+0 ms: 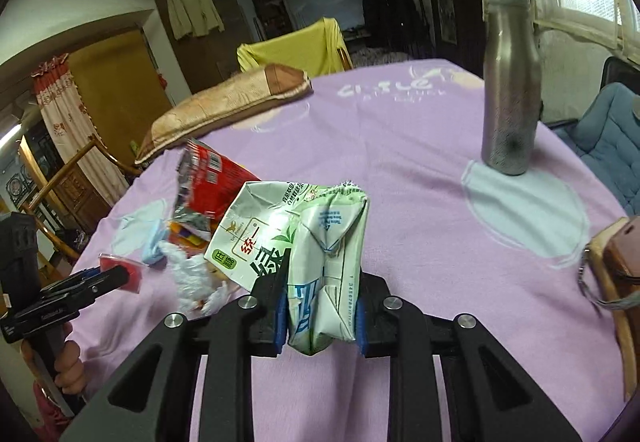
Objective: Collect trash
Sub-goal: 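Carry the plastic cup and green carton to the wastebasket and release both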
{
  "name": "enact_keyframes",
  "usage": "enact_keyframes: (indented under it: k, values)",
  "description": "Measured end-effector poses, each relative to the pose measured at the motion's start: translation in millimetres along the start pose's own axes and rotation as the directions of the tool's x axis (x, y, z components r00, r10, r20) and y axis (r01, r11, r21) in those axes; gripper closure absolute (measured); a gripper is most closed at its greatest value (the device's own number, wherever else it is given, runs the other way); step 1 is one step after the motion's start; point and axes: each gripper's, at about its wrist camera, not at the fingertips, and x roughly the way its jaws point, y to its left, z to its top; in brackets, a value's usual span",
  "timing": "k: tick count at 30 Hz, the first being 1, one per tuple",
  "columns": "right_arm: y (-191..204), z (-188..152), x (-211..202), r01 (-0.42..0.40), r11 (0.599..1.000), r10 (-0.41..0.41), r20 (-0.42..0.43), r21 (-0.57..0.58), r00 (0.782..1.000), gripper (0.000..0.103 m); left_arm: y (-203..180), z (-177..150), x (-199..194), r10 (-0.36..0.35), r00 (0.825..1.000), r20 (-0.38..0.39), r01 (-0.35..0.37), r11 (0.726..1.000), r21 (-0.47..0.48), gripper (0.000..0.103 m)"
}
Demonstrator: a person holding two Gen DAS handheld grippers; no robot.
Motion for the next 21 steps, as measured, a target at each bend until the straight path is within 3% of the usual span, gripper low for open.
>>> enact_keyframes:
  k: [10, 21]
  values:
    - [-17.4, -17.1, -71.9, 0.004, 1.0, -0.005, 0.102, 0.013, 0.995, 0.077, -64.2, 2.8, -30.0, -0.031, 0.998, 0.052, 0.026, 0.995, 0.097, 0.049]
    - [-55.1, -48.1, -162.5, 0.08, 0.995, -0.09, 0.212, 0.056, 0.973, 0.077, -147.5, -4.5, -42.0, -0.122, 0.991, 0.058, 0.106, 0.97, 0.217, 0.049]
